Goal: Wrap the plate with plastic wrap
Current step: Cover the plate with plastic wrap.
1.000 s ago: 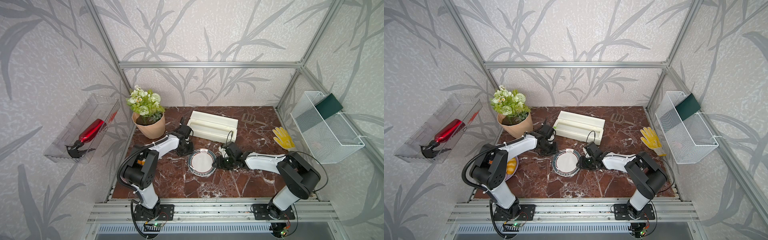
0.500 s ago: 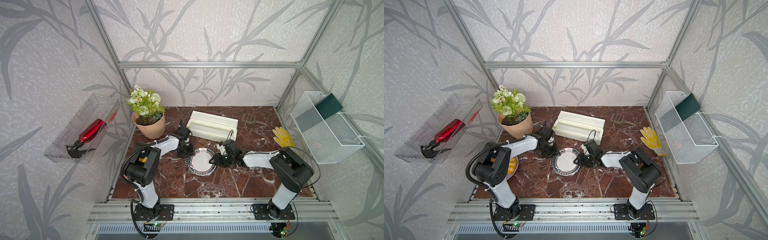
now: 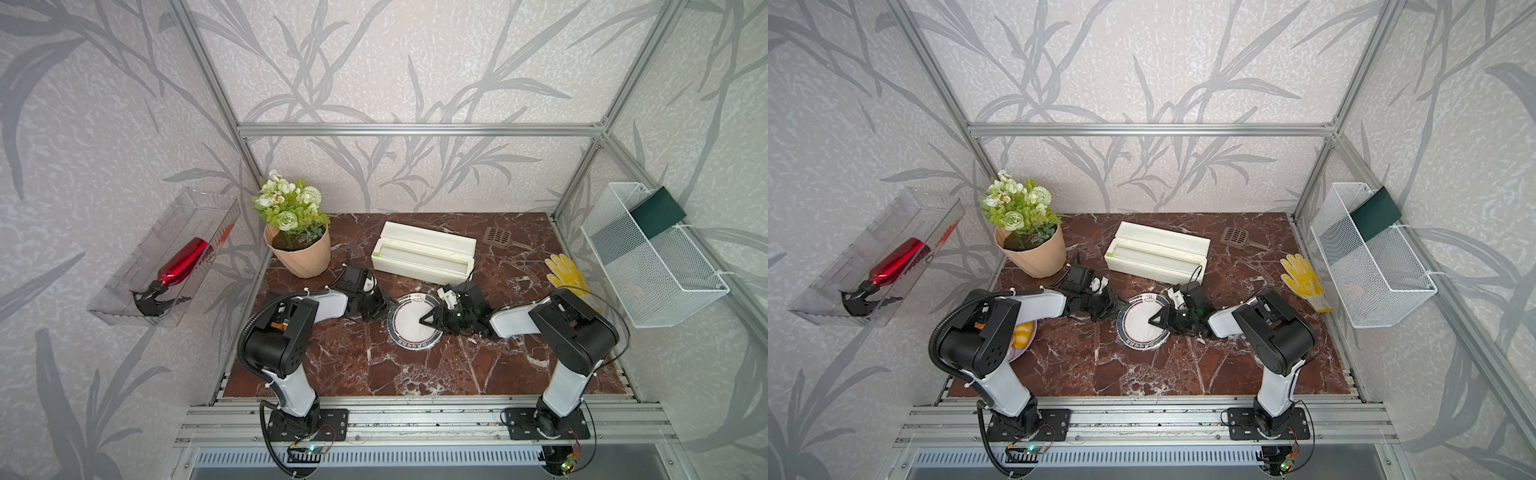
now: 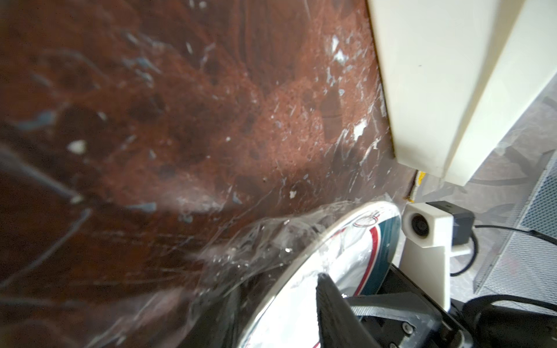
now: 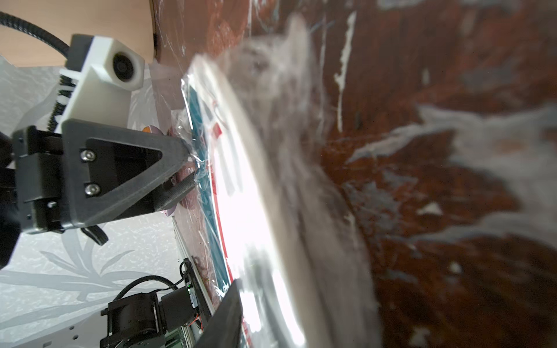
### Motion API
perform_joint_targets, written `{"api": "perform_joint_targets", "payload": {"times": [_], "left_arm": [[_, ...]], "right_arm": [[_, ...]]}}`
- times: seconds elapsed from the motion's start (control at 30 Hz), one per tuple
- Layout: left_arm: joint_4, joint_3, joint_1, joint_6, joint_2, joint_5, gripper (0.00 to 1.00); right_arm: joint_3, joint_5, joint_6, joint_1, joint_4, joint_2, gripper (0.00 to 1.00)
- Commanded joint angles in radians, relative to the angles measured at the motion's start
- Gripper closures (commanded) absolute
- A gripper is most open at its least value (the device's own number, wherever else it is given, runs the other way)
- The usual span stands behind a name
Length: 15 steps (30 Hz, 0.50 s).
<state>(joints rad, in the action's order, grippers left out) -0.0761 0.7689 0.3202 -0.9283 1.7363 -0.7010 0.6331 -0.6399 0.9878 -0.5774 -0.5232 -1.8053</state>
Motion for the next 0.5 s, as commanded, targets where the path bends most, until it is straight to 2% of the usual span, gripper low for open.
{"api": "perform_joint_targets", "payload": {"times": [0.0, 0.17, 0.3, 0.4, 0.47], "left_arm": [[-0.079, -0.062, 0.014, -0.109, 0.003, -0.082, 0.57], [-0.119, -0.086, 0.005, -0.138, -0.029, -0.101, 0.57], [-0.235, -0.113, 0.004, -0.224, -0.05, -0.139, 0.57], [-0.318, -0.126, 0.005, -0.282, -0.077, -0.17, 0.57], [-0.291, -0.117, 0.005, -0.268, -0.103, -0.178, 0.57]], "right_arm": [[-0.047, -0.05, 0.058, 0.012, -0.108, -0.025, 0.66], [-0.106, -0.129, 0.172, 0.035, -0.4, -0.028, 0.68], [-0.143, -0.181, 0.305, 0.057, -0.698, -0.069, 0.71], [-0.141, -0.206, 0.374, 0.061, -0.807, -0.104, 0.75], [-0.141, -0.216, 0.386, 0.061, -0.83, -0.111, 0.76]]}}
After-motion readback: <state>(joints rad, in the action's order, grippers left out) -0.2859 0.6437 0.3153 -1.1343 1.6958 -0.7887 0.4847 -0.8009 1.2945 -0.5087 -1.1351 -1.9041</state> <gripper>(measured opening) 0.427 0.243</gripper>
